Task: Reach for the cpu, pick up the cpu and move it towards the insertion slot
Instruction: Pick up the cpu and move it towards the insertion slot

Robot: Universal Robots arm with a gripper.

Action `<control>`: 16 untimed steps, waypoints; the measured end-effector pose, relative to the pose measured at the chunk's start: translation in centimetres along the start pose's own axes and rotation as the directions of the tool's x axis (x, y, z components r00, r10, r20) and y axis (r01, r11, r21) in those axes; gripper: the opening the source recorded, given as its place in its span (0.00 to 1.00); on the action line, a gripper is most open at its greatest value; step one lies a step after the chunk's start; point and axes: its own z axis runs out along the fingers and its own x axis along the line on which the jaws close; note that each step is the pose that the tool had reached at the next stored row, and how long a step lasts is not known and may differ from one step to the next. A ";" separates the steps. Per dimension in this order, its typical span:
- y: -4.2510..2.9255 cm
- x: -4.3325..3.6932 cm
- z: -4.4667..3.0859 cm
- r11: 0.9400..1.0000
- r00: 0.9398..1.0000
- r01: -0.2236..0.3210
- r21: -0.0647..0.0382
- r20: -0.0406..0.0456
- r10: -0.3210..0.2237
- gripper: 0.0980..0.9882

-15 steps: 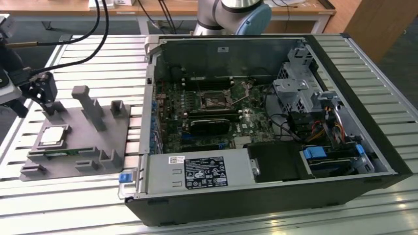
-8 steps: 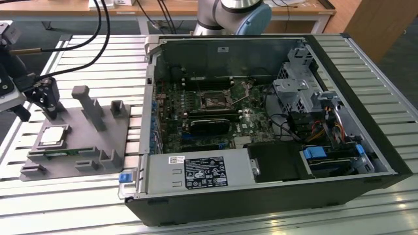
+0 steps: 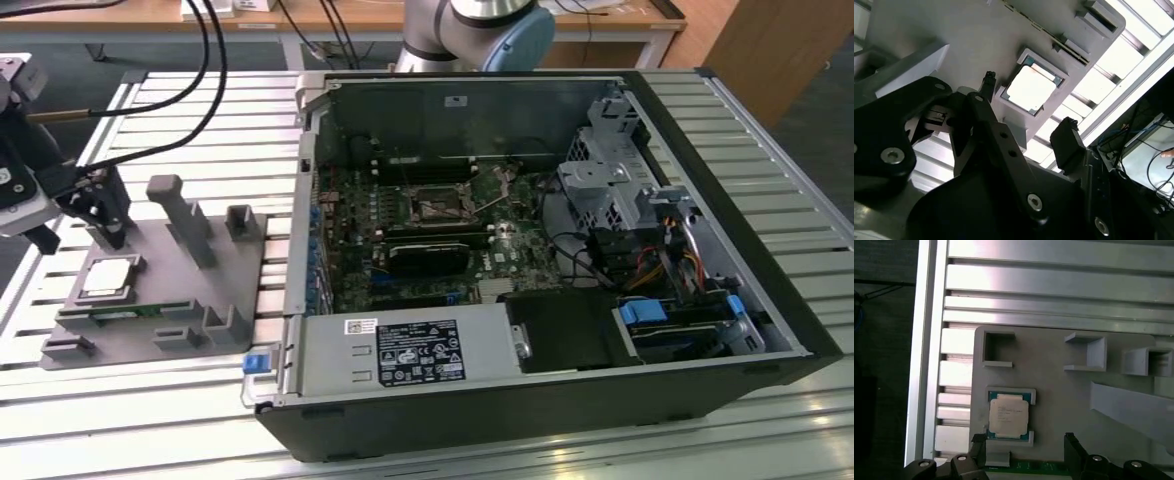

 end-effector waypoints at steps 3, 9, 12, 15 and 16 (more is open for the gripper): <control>-0.09 0.00 0.30 1.000 1.000 0.002 0.000 0.000 -0.002 0.70; -0.29 0.01 0.92 1.000 1.000 0.004 0.000 0.000 -0.004 0.70; -0.38 0.02 1.26 1.000 1.000 0.005 0.000 0.000 -0.005 0.70; -0.43 0.02 1.41 1.000 1.000 0.006 0.000 0.000 -0.006 0.70; -0.43 0.02 1.49 1.000 1.000 0.006 0.000 0.000 -0.006 0.70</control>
